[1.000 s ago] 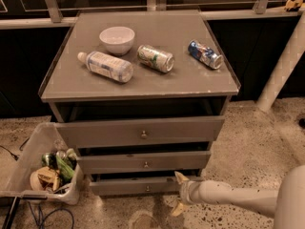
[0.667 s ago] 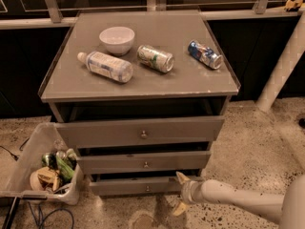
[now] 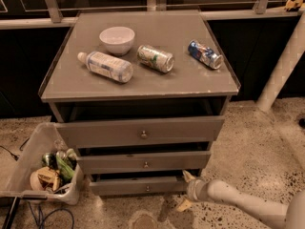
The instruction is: Open bottom drawer
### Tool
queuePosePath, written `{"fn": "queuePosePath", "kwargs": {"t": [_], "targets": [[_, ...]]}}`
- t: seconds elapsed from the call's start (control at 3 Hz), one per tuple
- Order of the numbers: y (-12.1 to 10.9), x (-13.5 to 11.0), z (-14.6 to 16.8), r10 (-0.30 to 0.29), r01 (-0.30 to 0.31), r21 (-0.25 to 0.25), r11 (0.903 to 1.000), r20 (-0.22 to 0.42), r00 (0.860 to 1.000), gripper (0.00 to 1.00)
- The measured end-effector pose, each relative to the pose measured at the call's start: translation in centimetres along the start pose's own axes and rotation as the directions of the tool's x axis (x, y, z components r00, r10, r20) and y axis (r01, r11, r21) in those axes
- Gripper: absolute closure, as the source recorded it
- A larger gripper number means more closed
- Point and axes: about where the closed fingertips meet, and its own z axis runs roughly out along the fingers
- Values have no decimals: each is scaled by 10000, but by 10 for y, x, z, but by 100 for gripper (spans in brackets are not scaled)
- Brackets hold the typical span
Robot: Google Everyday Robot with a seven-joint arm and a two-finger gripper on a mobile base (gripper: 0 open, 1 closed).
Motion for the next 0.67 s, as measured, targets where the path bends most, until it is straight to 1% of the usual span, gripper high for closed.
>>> {"fn": "queuePosePath", "kwargs": {"t": [0.33, 0.67], "targets": [[-6, 7, 12, 84, -83, 63, 9999, -54, 10000, 0], [-6, 9, 30, -45, 43, -92, 9999, -217, 9998, 0]]}}
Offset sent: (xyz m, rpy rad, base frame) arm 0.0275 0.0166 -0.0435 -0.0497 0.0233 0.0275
